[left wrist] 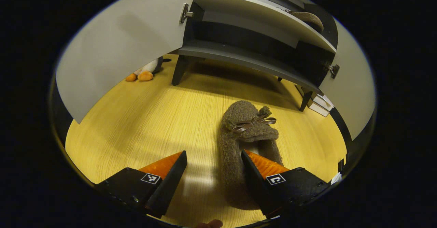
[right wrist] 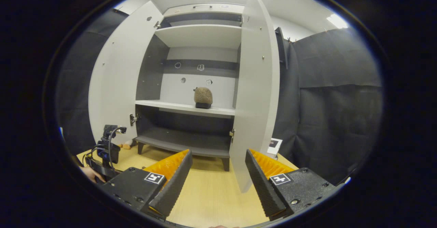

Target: Grab one shoe with the right hand and put it into the shoe cabinet, grab the other shoe with the left hand and put it into the shoe cabinet; then close the right door with the right hand and the left door with the left hand.

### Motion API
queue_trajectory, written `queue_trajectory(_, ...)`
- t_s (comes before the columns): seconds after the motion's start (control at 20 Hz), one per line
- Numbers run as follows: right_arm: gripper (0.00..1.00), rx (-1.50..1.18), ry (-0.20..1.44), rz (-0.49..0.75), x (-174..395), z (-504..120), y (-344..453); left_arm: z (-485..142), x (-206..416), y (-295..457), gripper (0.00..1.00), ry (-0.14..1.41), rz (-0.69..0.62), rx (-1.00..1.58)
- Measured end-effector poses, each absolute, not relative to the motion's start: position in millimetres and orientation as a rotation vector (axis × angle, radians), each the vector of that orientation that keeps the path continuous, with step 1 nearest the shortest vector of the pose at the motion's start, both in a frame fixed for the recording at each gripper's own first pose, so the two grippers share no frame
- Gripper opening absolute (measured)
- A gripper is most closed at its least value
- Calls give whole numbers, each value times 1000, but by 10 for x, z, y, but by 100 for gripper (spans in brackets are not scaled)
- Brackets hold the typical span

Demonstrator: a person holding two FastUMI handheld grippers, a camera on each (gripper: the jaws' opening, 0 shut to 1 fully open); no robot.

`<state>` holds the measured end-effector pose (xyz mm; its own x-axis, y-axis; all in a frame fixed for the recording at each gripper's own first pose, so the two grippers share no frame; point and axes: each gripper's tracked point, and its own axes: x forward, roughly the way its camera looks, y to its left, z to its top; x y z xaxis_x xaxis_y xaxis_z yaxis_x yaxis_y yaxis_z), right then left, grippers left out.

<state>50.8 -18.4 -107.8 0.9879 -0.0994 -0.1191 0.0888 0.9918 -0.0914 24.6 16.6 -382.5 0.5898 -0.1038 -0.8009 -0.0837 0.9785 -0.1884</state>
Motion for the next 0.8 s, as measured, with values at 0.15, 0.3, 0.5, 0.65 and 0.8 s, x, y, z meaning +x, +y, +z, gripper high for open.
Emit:
queue_trajectory(0.15, 100, -82, 134, -97, 552, -1102, -191, -3873, 362, 166, 95, 934, -11, -210)
queue_trajectory(0.3, 100, -88, 134, -97, 589, -1108, -183, -3930, 445, 137, 95, 931, -27, -215)
queue_trajectory(0.5, 97, -89, 136, -90, 630, -1127, -156, -3948, 568, 139, 92, 914, -36, -228)
queue_trajectory(0.65, 100, -84, 146, -97, 646, -1158, -185, -3957, 597, 60, 80, 900, -50, -260)
queue_trajectory(0.8, 97, -75, 150, -105, 659, -1179, -220, -3948, 611, -35, 51, 871, -49, -266)
